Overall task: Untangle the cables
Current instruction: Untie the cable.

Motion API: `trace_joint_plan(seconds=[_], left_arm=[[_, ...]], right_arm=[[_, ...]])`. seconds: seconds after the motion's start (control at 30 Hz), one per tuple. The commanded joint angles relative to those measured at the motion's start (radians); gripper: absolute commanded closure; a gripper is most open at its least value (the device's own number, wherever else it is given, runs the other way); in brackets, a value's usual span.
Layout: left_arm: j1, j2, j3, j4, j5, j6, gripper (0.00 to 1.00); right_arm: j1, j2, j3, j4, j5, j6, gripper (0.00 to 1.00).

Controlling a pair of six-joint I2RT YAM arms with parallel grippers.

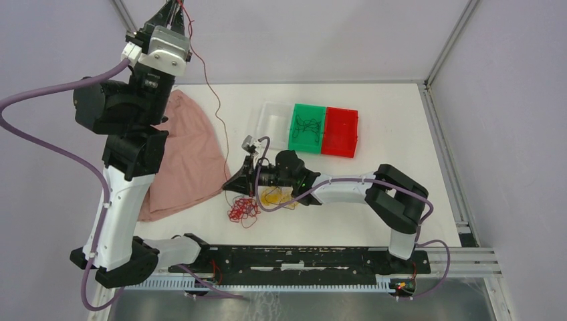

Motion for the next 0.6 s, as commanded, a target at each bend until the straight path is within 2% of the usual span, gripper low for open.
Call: trace_joint_plan(seconds=[0.0, 0.13, 0.3, 0.4, 0.5, 0.57], left_arm=[[-0.004, -0.045, -0.048, -0.069, -0.005, -0.032, 0.97], [-0.004, -0.112, -0.184, -0.305, -0.034, -0.162, 0.96], [-0.004, -0.251, -0.509, -0.500, 0.052, -0.313, 0.93], [-0.003, -0.316, -0.666, -0.566, 0.211, -0.361, 0.93], [-0.004, -0.341, -0.762, -0.620, 0.402, -0.386, 0.92], [-0.004, -0.340, -0.809, -0.615, 0.474, -0.425, 0.92]], right_arm=[[-0.038, -0.042, 0.015, 0.054, 0.088, 0.033, 0.99], [-0.145, -0.155, -0.087, 0.021, 0.148, 0.084, 0.99], [-0.168, -0.315, -0.153, -0.197, 0.210, -0.048, 0.99], [-0.170, -0.360, -0.192, -0.228, 0.215, -0.061, 0.99], [-0.168, -0.372, -0.216, -0.203, 0.217, -0.024, 0.99], [-0.168, -0.367, -0.215, -0.181, 0.199, 0.002, 0.99]])
